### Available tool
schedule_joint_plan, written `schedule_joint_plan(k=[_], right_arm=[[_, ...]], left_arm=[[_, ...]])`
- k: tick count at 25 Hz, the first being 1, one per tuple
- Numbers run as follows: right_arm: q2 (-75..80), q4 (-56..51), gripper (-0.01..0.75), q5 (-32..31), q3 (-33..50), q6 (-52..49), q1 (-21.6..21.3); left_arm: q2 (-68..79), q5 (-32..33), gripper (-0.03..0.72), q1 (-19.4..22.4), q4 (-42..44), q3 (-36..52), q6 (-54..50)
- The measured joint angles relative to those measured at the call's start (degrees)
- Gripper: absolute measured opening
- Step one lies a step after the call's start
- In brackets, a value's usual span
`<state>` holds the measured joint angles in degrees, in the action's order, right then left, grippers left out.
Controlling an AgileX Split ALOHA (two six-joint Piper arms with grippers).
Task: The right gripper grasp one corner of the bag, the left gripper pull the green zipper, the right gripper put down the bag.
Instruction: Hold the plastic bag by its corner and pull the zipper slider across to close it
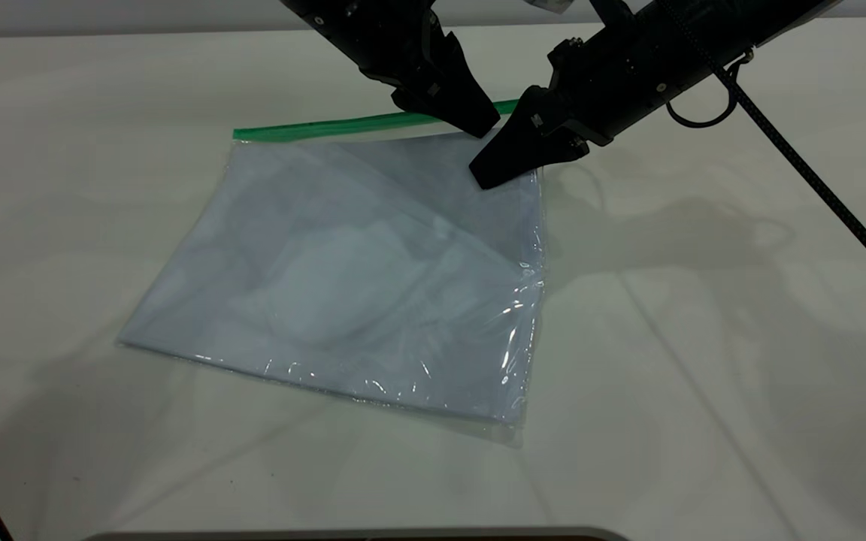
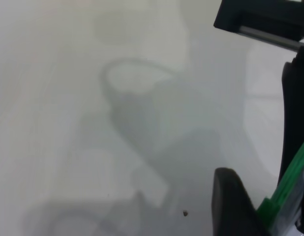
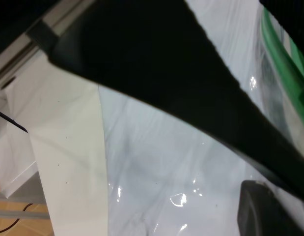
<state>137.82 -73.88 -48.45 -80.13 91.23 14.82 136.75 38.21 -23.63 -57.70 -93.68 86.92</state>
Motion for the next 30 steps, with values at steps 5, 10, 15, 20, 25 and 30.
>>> schedule_joint_plan(k=[5, 10, 15, 20, 25, 30], right_arm=[[0.0, 0.0, 0.035, 0.05, 0.0, 0.0, 0.0], [0.0, 0.0, 0.035, 0.34, 0.0, 0.0, 0.0], [0.0, 0.0, 0.035, 0.41, 0.0, 0.0, 0.0], [0.0, 0.0, 0.035, 0.6, 0.0, 0.0, 0.0], [0.0, -0.06, 0.035, 0.82, 0.0, 0.0, 0.0], [0.0, -0.12, 0.035, 1.06, 0.0, 0.0, 0.0]], left_arm=[[0.0, 0.01, 0.35, 0.0, -0.27, 0.0, 0.04], [0.0, -0.1, 0.261, 0.0, -0.48, 0.0, 0.04], [0.0, -0.73, 0.207, -0.06, -0.55, 0.0, 0.04], [0.0, -1.41, 0.204, -0.17, -0.55, 0.0, 0.04], [0.0, -1.98, 0.203, -0.22, -0.55, 0.0, 0.04], [0.0, -2.92, 0.148, -0.32, -0.25, 0.0, 0.04]])
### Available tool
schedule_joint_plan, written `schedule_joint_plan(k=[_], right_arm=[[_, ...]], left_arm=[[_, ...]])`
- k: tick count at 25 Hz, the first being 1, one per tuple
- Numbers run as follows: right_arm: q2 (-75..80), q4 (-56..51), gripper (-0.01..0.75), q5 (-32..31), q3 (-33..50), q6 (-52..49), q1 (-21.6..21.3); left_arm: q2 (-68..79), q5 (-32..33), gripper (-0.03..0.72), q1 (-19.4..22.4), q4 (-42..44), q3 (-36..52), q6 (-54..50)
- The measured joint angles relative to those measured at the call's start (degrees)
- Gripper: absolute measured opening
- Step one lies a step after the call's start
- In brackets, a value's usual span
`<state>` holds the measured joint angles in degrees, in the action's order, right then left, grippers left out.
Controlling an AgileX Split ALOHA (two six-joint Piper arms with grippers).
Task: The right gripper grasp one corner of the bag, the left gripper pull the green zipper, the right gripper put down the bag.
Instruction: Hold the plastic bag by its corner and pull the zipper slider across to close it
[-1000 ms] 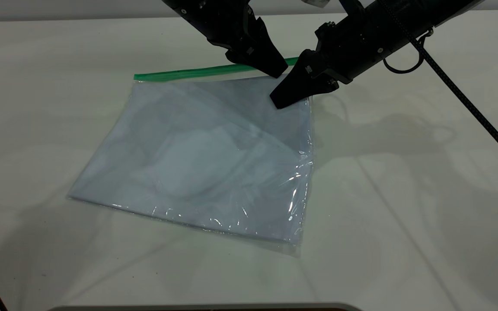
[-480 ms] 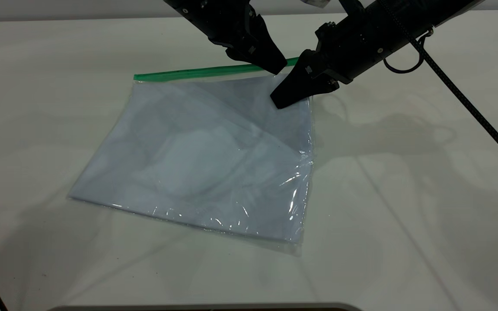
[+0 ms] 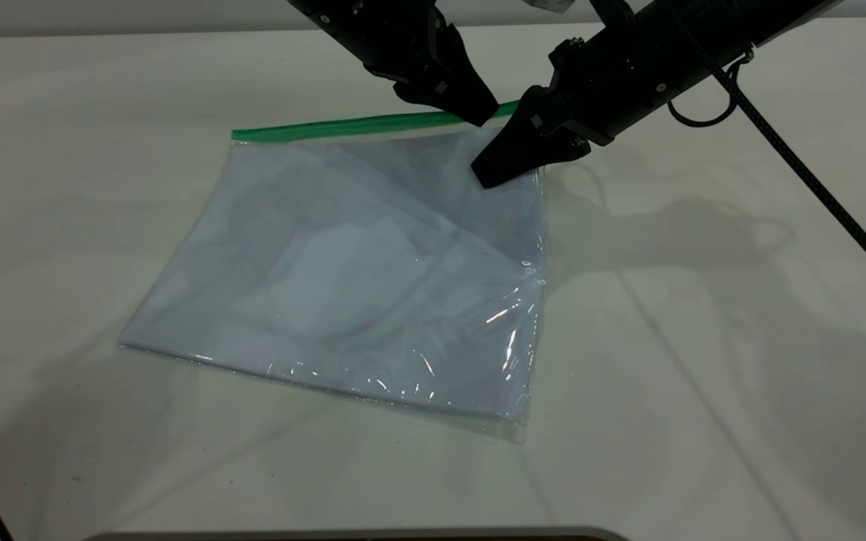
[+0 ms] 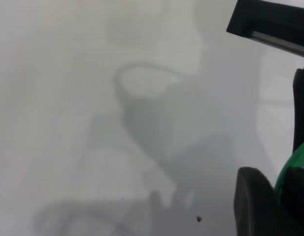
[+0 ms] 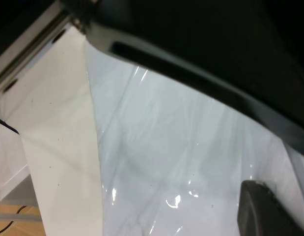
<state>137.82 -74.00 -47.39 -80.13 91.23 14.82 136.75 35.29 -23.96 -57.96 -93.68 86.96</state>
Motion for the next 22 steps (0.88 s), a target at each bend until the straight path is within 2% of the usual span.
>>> schedule_joint_plan(k=[3, 5, 12, 22], right_arm=[[0.0, 0.0, 0.035, 0.0, -0.07, 0.0, 0.0], [0.0, 0.0, 0.035, 0.0, -0.07, 0.0, 0.0], [0.0, -0.05, 0.035, -0.3, -0.07, -0.11, -0.26], [0.1, -0.56, 0.035, -3.35, -0.07, -0.06, -3.22]], left_arm=[[0.0, -0.06, 0.082, -0.07, 0.74, 0.0, 0.14], [0.0, -0.06, 0.066, -0.07, 0.79, 0.0, 0.21], [0.0, -0.13, 0.064, -0.07, 0.79, 0.0, 1.51], [0.0, -1.93, 0.064, -0.18, 0.97, -0.06, 1.75]])
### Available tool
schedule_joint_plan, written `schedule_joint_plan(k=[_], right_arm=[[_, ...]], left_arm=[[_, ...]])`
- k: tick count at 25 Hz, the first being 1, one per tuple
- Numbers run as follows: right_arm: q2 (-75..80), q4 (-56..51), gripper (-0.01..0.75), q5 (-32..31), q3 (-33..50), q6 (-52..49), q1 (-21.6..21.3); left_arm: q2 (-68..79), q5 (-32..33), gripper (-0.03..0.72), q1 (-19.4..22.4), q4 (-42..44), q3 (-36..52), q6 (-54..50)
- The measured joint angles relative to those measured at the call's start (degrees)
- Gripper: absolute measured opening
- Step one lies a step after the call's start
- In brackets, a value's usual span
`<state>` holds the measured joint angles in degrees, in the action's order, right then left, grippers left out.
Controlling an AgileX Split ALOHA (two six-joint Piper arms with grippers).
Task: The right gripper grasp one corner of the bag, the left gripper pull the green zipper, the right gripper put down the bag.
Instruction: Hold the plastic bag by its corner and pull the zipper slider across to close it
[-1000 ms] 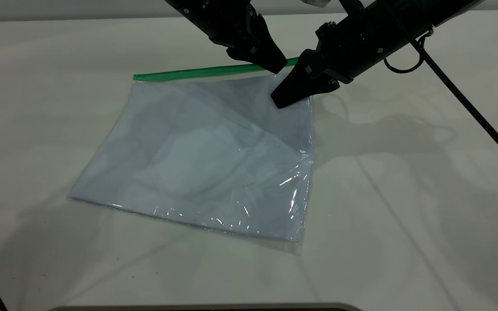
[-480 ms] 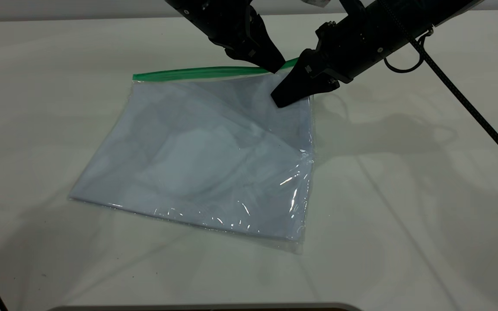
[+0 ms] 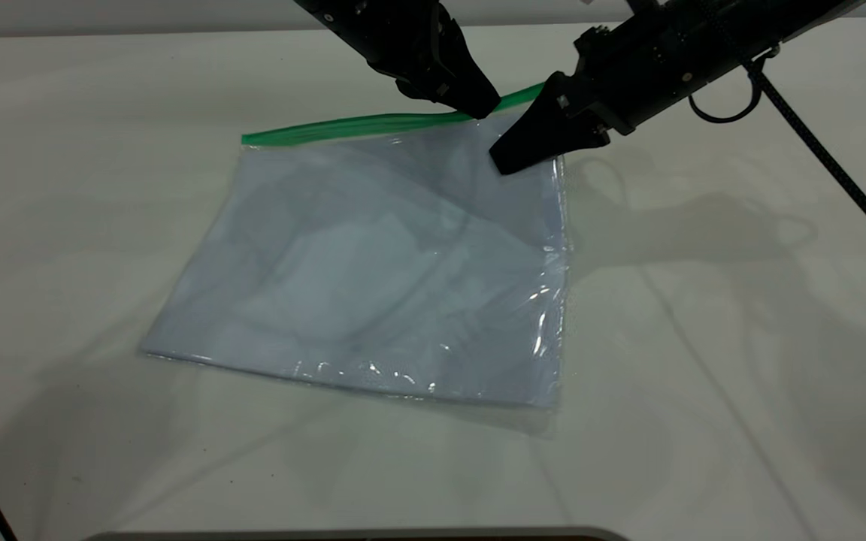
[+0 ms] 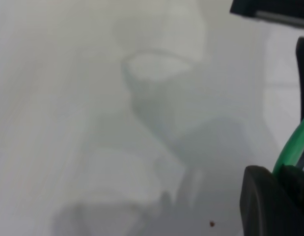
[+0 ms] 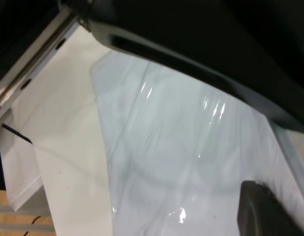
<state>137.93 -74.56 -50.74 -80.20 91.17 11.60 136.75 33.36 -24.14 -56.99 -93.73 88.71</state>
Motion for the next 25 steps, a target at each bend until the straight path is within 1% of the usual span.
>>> schedule_joint_plan(k=[7, 16, 25], right_arm=[[0.0, -0.36, 0.035, 0.05, -0.27, 0.0, -0.25], [0.06, 0.88, 0.035, -1.26, -3.3, -0.16, -1.41], [0.06, 1.11, 0.035, -1.96, -3.4, -0.1, -3.11]], left_arm=[[0.0, -0.93, 0.064, 0.55, 0.3, 0.0, 1.05], [0.21, -1.71, 0.064, 2.48, 0.03, 0.0, 1.33], [1.52, -1.63, 0.065, 6.06, 0.16, 0.0, 2.27]])
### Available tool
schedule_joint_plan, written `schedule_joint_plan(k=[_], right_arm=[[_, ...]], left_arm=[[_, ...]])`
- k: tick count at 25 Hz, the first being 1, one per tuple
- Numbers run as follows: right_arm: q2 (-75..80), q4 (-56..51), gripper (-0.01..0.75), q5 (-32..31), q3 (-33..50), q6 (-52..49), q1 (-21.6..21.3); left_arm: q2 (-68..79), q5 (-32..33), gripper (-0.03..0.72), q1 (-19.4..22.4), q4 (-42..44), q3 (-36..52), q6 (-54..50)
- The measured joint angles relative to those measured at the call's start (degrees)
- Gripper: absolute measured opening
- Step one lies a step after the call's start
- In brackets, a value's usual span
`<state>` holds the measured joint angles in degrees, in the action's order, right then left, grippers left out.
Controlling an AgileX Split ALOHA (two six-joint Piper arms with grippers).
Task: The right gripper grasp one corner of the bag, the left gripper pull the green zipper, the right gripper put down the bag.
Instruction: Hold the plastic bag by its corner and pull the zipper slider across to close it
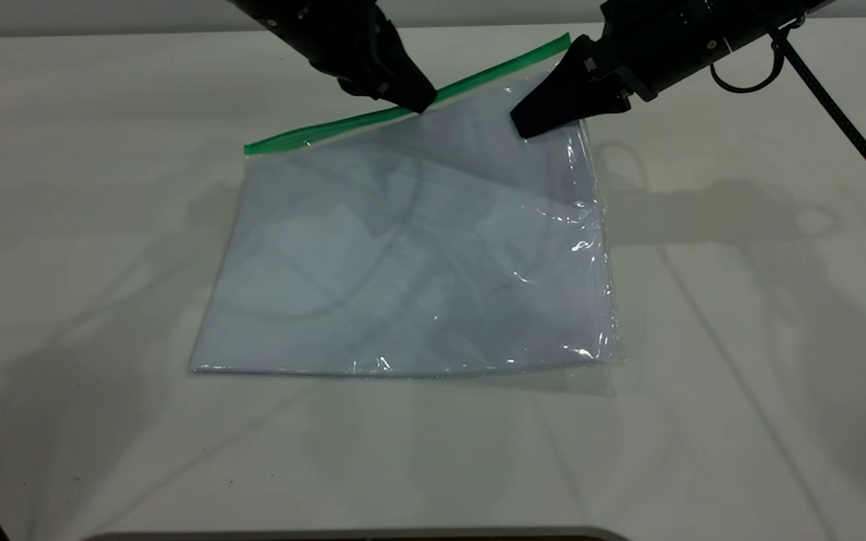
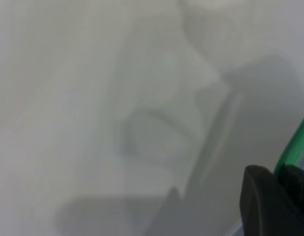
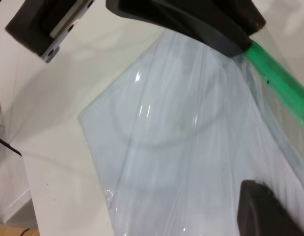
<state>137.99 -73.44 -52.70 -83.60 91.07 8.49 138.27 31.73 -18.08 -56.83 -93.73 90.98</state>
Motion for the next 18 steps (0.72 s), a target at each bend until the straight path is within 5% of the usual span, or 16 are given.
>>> schedule_joint_plan(k=[18], right_arm=[[0.0, 0.53, 0.036, -0.71, -0.01, 0.0, -3.04]], left_arm=[[4.16, 0.04, 0.068, 7.1, 1.71, 0.0, 1.28]])
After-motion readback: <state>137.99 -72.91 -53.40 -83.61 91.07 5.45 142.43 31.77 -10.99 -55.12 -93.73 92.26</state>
